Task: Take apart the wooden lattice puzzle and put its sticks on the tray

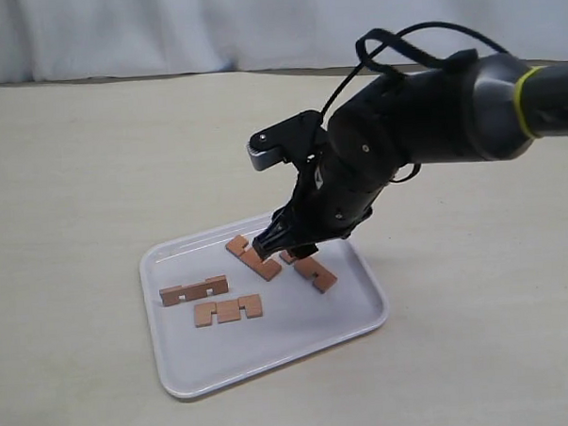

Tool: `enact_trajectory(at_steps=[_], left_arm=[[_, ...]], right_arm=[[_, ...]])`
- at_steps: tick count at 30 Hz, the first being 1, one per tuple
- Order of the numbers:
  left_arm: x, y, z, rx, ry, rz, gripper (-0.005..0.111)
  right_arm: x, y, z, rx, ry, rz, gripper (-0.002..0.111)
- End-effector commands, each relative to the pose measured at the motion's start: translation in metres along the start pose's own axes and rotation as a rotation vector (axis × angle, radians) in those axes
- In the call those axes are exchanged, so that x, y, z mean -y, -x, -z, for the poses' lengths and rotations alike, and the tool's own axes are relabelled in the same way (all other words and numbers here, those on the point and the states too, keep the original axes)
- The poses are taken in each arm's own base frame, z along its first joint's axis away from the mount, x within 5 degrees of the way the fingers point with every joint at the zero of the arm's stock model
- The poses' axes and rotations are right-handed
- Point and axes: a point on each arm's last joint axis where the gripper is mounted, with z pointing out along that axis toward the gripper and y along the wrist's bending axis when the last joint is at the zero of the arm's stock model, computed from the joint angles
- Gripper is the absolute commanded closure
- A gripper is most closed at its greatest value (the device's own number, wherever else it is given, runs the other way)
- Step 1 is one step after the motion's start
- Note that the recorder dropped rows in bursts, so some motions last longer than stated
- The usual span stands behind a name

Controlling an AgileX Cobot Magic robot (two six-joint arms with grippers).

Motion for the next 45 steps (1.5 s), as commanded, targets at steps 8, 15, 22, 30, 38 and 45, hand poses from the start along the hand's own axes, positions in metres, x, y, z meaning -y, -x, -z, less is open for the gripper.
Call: enact_trajectory(at_steps=[8,15,22,30,38,45], left_arm=[[0.000,0.000,0.000,0.011,0.000,0.000,0.107],[0.000,0.000,0.000,0.011,0.000,0.000,0.107],[0.000,0.000,0.000,0.011,0.000,0.000,0.107],[0.000,0.000,0.000,0.011,0.000,0.000,0.107],[0.000,0.000,0.000,0.009,-0.001,0.004,0.107],[0.000,0.000,0.000,0.009,-0.001,0.004,0.107]], right_arm=[[0.005,-0.001,0.062,0.043,-0.007,-0.002,0.068],[0.008,-0.018,0.062,-0.106,-0.033,0.046,0.104],[0.033,-0.033,0.069,-0.156,-0.058,0.011,0.104],[0.114,-0.080,0.102,-0.121,-0.142,-0.246,0.104],[0.153,-0.122,0.152,0.186,-0.224,-0.538,0.104],[0.131,-0.152,0.184,0.527,-0.287,-0.484,0.104]])
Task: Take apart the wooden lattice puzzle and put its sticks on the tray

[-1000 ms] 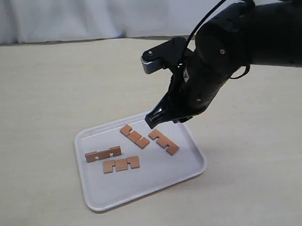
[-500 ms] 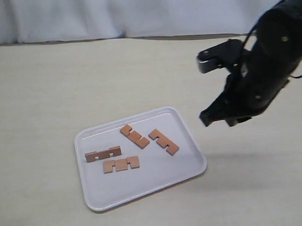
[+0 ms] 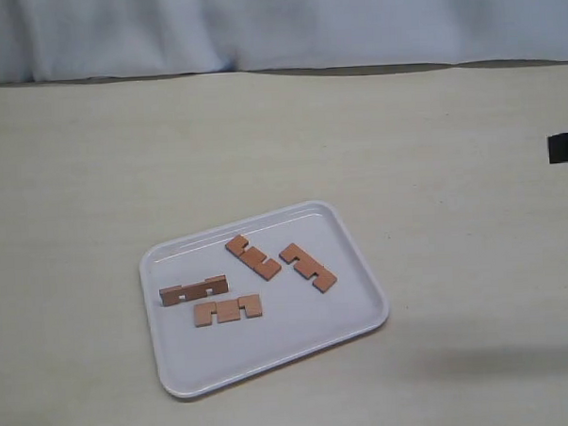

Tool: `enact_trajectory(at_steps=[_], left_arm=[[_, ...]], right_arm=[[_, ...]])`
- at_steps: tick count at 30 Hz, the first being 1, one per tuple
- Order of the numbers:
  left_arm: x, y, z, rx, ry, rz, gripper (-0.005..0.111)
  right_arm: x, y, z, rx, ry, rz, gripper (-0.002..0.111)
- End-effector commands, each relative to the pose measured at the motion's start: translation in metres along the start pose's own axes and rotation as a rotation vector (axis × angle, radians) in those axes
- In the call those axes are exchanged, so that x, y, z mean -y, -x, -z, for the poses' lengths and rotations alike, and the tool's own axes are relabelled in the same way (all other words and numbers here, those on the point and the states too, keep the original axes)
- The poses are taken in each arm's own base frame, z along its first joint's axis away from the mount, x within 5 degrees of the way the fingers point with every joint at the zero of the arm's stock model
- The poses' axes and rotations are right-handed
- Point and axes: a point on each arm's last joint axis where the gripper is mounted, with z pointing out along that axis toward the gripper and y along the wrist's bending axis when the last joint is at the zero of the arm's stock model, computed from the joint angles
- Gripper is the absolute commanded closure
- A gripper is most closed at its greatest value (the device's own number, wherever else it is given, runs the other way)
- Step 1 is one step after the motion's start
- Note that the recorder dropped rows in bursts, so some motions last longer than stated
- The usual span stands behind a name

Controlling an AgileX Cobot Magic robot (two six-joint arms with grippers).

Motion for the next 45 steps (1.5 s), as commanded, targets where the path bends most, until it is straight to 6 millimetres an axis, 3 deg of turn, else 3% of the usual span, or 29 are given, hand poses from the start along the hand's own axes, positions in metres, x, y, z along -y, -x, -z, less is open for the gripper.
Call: enact_trajectory(at_steps=[1,6,13,25,36,45], left_arm=[[0.000,0.000,0.000,0.009,-0.001,0.004,0.107],[0.000,0.000,0.000,0.009,-0.001,0.004,0.107],[0.000,0.000,0.000,0.009,-0.001,0.002,0.107],[0.000,0.000,0.000,0.009,0.001,-0.002,0.107],[0.000,0.000,0.000,0.009,0.001,-0.002,0.107],[0.000,0.000,0.000,0.009,0.001,-0.002,0.107]], right_arm=[[0.001,-0.015,0.021,0.202,0.024,-0.013,0.104],[0.001,-0.046,0.037,0.401,0.075,-0.071,0.104],[0.004,-0.085,0.081,0.757,0.122,-0.105,0.104],[0.005,-0.116,0.132,1.063,0.272,-0.050,0.104],[0.004,-0.120,0.124,1.011,0.257,-0.036,0.104],[0.000,-0.152,0.053,0.869,0.226,-0.003,0.104]])
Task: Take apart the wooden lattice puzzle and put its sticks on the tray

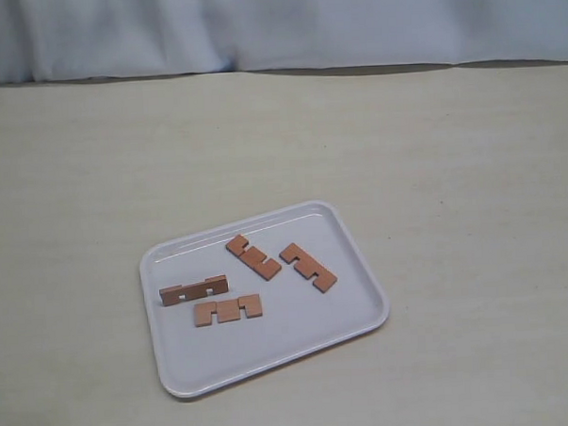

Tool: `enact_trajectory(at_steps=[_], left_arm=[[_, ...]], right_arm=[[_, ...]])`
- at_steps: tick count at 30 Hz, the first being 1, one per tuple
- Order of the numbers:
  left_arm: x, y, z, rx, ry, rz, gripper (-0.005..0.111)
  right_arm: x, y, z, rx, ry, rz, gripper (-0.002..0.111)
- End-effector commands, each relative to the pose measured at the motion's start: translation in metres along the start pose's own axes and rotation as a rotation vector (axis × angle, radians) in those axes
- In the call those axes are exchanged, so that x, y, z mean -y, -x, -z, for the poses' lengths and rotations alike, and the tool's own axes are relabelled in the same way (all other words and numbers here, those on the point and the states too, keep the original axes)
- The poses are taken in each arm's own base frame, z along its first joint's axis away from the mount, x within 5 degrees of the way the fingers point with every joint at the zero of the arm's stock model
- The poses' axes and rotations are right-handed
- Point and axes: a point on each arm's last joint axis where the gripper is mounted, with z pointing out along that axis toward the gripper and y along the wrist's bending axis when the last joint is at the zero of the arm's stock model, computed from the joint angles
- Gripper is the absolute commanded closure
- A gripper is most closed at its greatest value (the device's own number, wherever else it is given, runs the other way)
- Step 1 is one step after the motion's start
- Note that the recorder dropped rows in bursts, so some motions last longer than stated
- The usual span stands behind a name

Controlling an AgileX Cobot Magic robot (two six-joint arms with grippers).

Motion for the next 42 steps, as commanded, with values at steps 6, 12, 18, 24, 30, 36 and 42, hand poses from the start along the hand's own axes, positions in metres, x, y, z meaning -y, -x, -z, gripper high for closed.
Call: enact_trajectory(at_steps=[6,12,18,24,30,36,42], left_arm=[[0.000,0.000,0.000,0.009,-0.001,0.004,0.107],[0.000,0.000,0.000,0.009,-0.001,0.004,0.107],[0.000,0.000,0.000,0.009,-0.001,0.004,0.107],[0.000,0.000,0.000,0.009,-0.001,0.004,0.107],[0.000,0.000,0.000,0.009,-0.001,0.004,0.107],[0.000,0.000,0.000,0.009,-0.001,0.004,0.107],[0.000,0.000,0.000,0.011,0.001,-0.002,0.107]], right_arm=[[0.006,-0.051,-0.004,-0.145,-0.015,0.021,0.104],[0.006,-0.051,-0.004,-0.145,-0.016,-0.002,0.104],[0.006,-0.053,-0.004,-0.171,-0.018,-0.013,0.104],[0.006,-0.055,-0.003,-0.195,-0.020,-0.016,0.104],[0.007,-0.064,-0.001,-0.293,-0.028,-0.038,0.104],[0.007,-0.071,0.001,-0.368,-0.036,-0.038,0.104],[0.007,-0.071,0.001,-0.368,-0.036,-0.038,0.104]])
